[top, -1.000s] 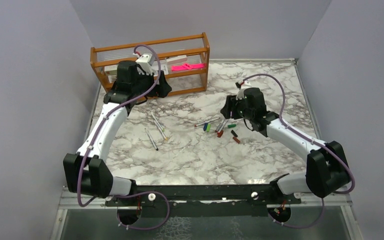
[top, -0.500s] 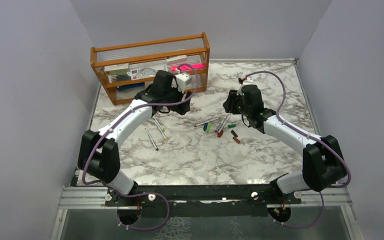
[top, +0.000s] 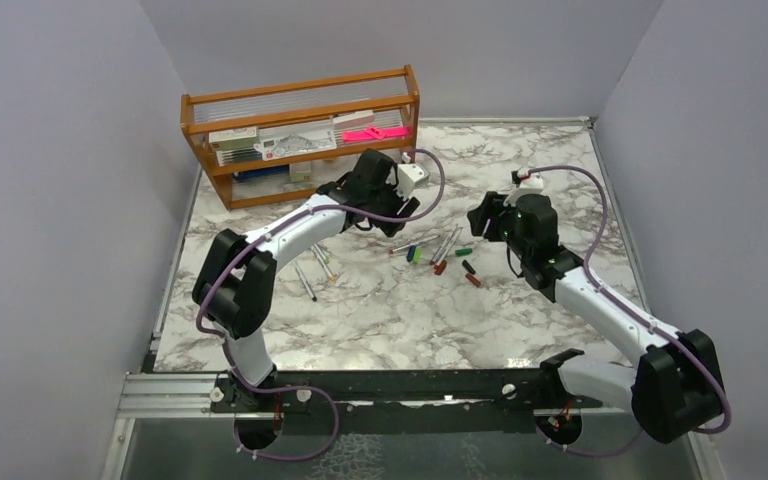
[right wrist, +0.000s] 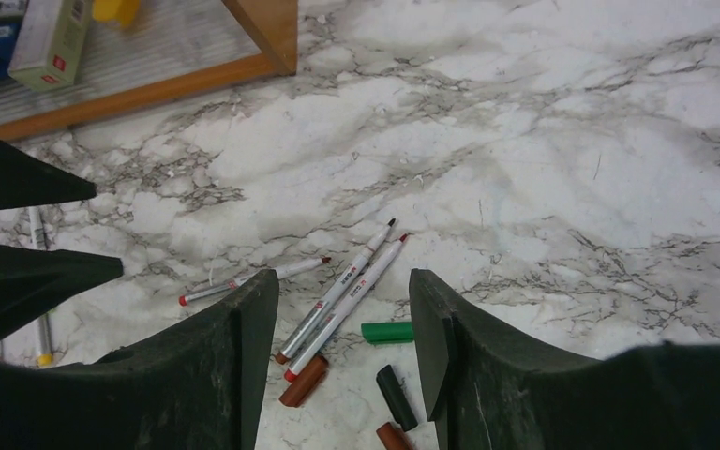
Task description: Insert the pens into the pen caps
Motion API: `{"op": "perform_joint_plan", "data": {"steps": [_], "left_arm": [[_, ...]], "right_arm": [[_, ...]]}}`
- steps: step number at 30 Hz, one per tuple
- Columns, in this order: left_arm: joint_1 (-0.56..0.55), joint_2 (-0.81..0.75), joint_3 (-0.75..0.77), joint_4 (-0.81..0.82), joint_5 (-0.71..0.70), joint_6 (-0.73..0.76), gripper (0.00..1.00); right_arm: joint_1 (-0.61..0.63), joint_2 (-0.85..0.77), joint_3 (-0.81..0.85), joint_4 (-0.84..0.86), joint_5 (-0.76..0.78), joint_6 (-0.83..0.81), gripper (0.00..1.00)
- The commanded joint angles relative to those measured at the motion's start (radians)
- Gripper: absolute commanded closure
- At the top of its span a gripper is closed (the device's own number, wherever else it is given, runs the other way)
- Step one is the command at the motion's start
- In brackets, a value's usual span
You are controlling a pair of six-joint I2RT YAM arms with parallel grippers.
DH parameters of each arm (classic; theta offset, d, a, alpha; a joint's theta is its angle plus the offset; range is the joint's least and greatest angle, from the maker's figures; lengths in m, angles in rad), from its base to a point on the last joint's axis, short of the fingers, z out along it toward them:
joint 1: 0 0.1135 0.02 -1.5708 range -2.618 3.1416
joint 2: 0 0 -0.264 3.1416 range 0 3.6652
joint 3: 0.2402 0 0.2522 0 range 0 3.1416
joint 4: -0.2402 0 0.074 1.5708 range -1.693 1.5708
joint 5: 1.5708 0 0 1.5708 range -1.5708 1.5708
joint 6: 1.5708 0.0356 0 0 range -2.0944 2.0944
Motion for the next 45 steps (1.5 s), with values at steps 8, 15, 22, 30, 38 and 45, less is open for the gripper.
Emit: {"op": "perform_joint_plan", "data": {"steps": [8,15,22,30,38,45], "left_arm": [[-0.015,0.153,0.096,-0.037,0.062,0.237,0.37],[-0.016,0.177,0.104,-0.086,0.101,0.255,0.37],[-0.021,0.211,0.101,-0.113,0.131,0.269,0.37],[-0.032,0.269,0.114,-0.132,0.142,0.26,0.37],[-0.054,0.323,0.111,-0.139,0.096,0.26,0.53],[-0.075,0.342,0.089,-0.139,0.054,0.266,1.0]], "right_arm": [[-0.004,-0.133,-0.062,0.108,0.013,-0.086,0.46],[-0.005,-0.131,-0.06,0.114,0.009,-0.089,0.46],[-0.004,-0.123,-0.041,0.102,0.004,-0.095,0.46],[-0.004,-0.154,-0.044,0.086,0.048,-0.122,0.46],[-0.005,-0.169,-0.061,0.086,0.06,-0.127,0.46],[-0.005,-0.181,-0.062,0.069,0.091,-0.126,0.47]]}}
